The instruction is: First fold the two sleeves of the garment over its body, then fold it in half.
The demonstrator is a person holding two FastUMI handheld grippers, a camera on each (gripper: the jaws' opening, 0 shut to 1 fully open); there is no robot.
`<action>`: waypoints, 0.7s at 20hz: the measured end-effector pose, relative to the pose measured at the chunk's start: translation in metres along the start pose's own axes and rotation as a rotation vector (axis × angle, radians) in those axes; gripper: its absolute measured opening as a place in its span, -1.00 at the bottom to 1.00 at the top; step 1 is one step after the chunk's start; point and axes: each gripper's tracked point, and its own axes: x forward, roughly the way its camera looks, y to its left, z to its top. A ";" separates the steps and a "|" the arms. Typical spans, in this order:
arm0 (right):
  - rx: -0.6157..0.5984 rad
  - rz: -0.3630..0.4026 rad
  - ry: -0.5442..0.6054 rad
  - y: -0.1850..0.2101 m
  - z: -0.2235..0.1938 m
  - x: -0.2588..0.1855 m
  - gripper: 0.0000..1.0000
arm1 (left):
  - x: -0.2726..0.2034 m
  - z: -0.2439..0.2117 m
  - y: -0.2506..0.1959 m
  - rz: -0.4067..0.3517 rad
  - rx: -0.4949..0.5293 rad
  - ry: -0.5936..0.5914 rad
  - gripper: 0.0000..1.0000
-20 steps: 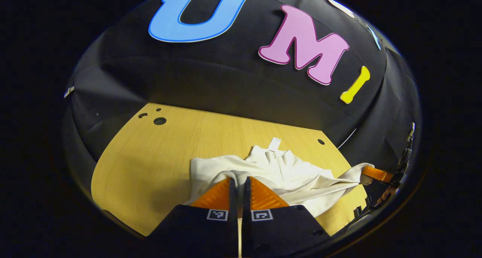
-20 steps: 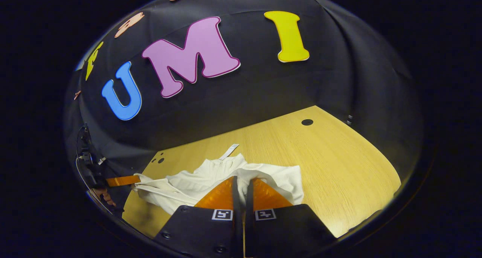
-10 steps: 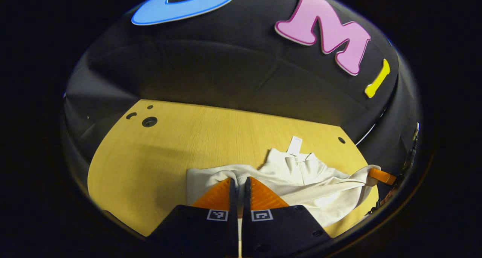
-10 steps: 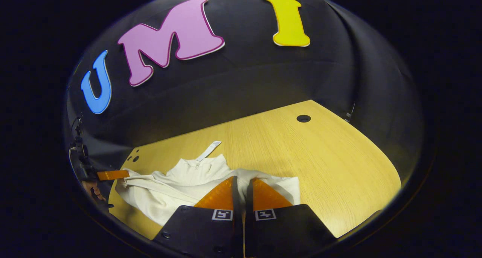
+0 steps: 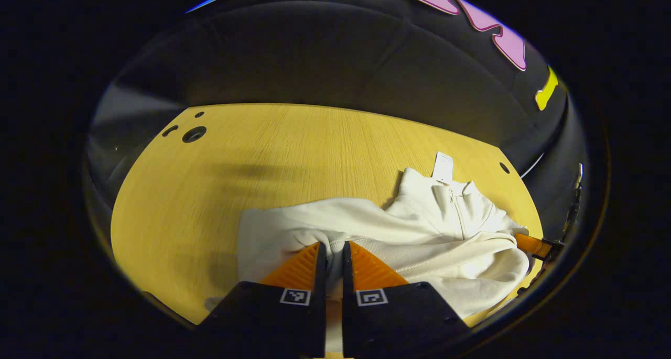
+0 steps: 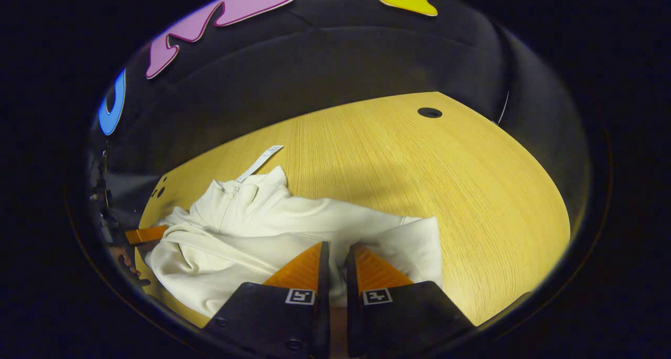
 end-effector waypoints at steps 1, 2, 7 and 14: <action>0.016 0.022 0.001 0.003 0.001 -0.002 -0.50 | 0.002 -0.001 0.000 -0.011 -0.012 -0.014 -0.56; 0.027 0.054 0.003 0.008 0.001 -0.002 -0.38 | 0.001 0.000 0.000 -0.020 -0.026 -0.023 -0.48; 0.012 0.049 -0.024 0.014 0.009 -0.012 0.53 | -0.008 0.008 -0.010 -0.048 -0.043 -0.062 -0.02; -0.007 -0.011 -0.116 0.004 0.034 -0.042 0.97 | -0.035 0.033 -0.006 0.002 0.035 -0.162 0.89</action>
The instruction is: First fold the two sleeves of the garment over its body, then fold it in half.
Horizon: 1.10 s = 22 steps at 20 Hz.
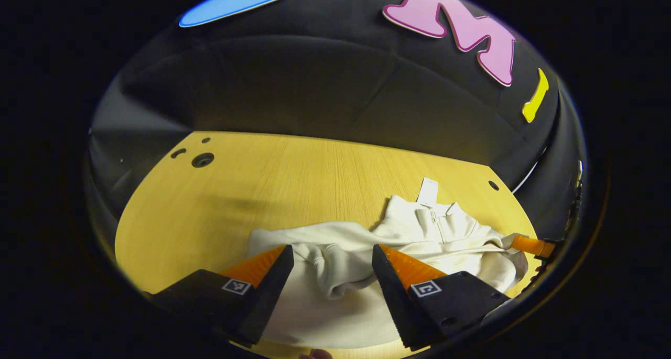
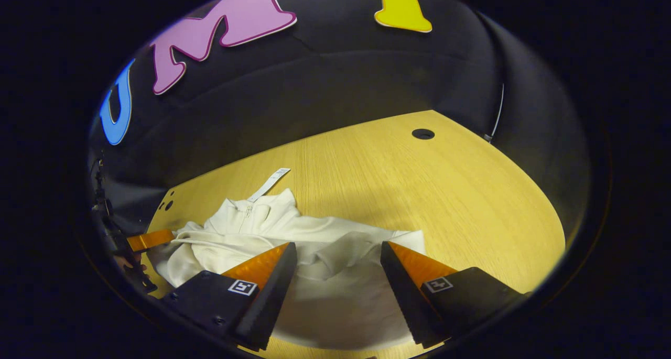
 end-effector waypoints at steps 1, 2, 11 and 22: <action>0.004 0.000 -0.015 -0.001 0.005 -0.006 0.97 | -0.005 0.005 0.002 0.007 0.008 -0.016 0.89; 0.006 0.000 -0.027 -0.003 0.010 -0.012 0.97 | -0.011 0.010 0.003 0.013 0.014 -0.034 0.89; -0.078 0.058 -0.131 0.012 0.025 -0.095 0.97 | -0.089 0.031 -0.004 0.011 0.045 -0.167 0.89; -0.226 0.137 -0.205 0.049 -0.001 -0.184 0.97 | -0.202 -0.032 -0.027 -0.013 -0.007 -0.148 0.77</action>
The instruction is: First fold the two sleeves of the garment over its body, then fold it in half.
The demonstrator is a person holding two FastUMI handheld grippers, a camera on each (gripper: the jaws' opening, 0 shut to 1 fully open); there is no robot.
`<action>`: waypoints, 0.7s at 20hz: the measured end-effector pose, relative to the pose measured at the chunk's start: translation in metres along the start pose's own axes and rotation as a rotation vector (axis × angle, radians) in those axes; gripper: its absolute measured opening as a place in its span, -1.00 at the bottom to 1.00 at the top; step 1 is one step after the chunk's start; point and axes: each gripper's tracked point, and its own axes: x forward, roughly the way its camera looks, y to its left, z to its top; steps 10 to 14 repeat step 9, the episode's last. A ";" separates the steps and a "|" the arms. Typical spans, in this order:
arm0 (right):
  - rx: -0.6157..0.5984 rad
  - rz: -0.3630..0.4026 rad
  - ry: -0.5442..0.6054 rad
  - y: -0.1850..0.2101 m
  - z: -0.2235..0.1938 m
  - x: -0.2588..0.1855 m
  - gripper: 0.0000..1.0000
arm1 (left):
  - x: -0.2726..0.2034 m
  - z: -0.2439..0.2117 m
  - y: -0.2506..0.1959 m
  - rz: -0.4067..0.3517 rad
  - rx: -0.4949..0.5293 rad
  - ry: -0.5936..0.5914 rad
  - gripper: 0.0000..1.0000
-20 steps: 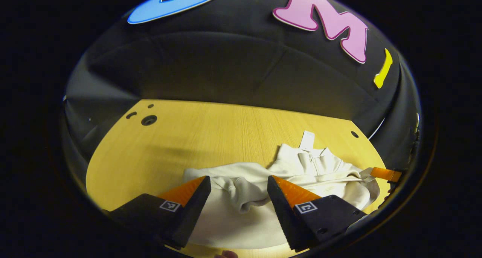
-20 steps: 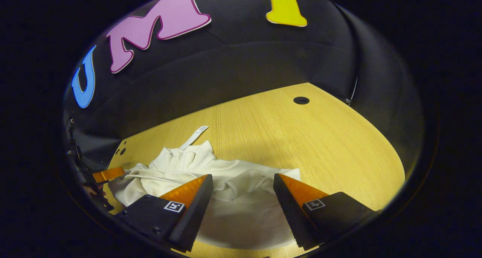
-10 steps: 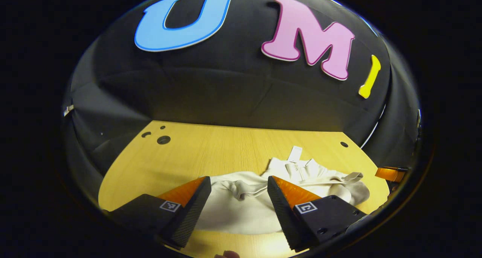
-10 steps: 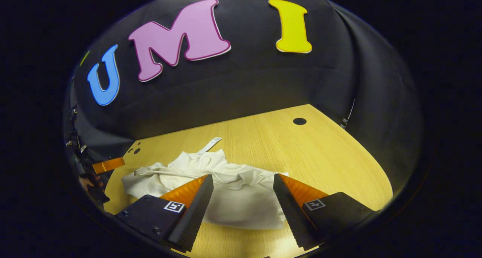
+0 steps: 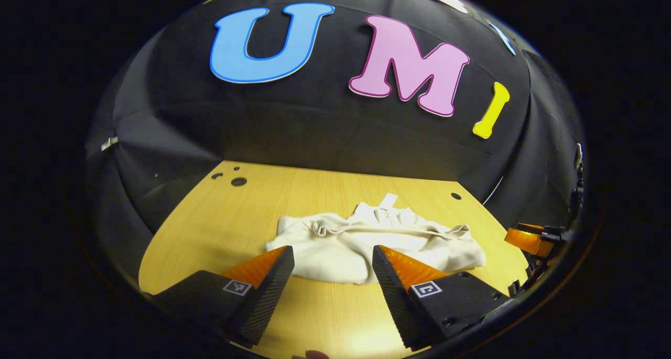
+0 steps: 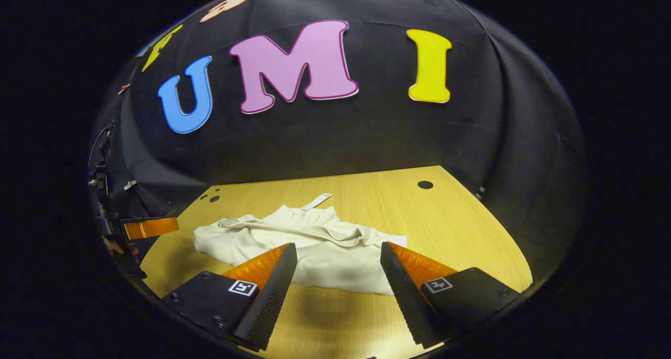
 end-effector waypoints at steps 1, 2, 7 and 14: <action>-0.014 0.014 0.004 0.005 -0.003 -0.002 0.97 | -0.008 -0.011 0.002 0.004 -0.005 0.016 0.89; -0.021 0.026 0.010 0.010 -0.007 -0.006 0.97 | -0.016 -0.020 0.003 0.007 0.000 0.032 0.89; 0.034 0.033 0.091 0.026 -0.027 -0.018 0.97 | -0.036 -0.051 0.005 0.004 0.012 0.062 0.89; 0.034 0.020 0.122 0.028 -0.038 -0.016 0.97 | -0.040 -0.061 0.004 -0.006 0.004 0.069 0.89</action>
